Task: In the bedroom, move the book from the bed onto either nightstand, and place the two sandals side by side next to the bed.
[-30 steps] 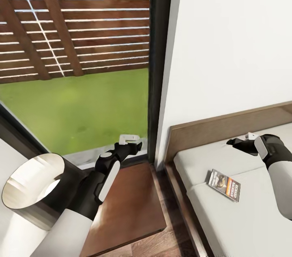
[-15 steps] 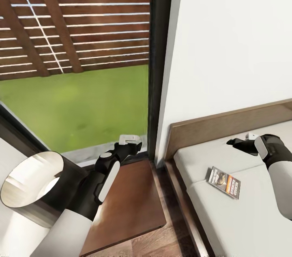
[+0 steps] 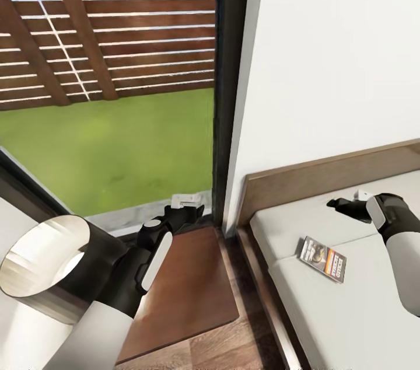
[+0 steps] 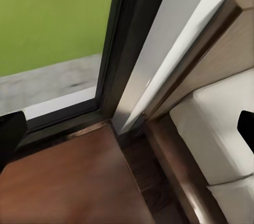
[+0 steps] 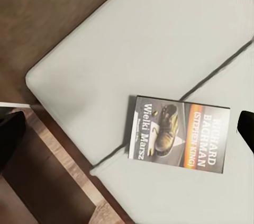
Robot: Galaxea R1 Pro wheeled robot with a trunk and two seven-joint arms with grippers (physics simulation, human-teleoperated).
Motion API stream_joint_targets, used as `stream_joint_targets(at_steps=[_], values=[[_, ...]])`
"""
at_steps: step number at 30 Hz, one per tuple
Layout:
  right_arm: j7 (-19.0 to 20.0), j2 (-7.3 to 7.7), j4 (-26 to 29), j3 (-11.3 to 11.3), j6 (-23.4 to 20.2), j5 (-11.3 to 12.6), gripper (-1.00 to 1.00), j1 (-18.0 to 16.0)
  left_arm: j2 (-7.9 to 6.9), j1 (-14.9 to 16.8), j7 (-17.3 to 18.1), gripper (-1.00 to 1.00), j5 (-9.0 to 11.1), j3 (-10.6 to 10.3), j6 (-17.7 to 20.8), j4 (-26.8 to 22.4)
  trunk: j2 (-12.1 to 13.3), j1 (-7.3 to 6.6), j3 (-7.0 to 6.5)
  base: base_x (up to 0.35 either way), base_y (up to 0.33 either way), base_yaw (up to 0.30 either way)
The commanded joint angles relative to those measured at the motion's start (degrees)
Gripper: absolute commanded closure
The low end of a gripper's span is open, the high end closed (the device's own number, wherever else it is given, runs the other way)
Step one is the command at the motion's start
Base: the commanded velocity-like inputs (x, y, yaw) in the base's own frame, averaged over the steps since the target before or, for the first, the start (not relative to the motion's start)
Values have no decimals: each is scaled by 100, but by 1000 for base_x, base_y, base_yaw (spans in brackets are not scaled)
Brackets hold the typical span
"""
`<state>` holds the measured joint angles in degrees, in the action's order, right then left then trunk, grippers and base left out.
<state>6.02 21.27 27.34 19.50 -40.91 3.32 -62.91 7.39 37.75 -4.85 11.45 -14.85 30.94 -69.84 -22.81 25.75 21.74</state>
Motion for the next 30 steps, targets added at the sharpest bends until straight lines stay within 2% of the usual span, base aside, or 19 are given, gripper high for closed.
stream_joint_targets(at_steps=[1,4,11,16,23,27,30], values=[[0,-2,4,19,21,29,-100,-4,-1,4,-51,-100,59,-9,26,-7,-11,3,19,0,0,0],[-4,-1,0,19,359,29,-100,-2,-1,4,-51,-100,59,-9,26,-8,-11,3,47,0,0,0],[-8,6,0,19,438,32,-100,-2,-1,4,-51,-100,59,-1,26,-8,-11,3,111,0,0,0],[-5,103,-1,19,484,36,-100,-2,-1,4,-51,-100,59,0,26,-5,-11,3,157,0,0,0],[-5,152,-1,27,585,32,-100,-2,-1,4,-51,-100,59,-2,26,-7,-11,3,221,0,0,0],[-5,156,-1,136,619,30,-100,-2,-1,4,-51,-100,59,-1,26,-8,-11,3,257,0,0,0],[-5,157,-1,318,637,24,-100,-2,-1,4,-51,-100,59,-6,26,-7,-11,3,285,0,0,0]])
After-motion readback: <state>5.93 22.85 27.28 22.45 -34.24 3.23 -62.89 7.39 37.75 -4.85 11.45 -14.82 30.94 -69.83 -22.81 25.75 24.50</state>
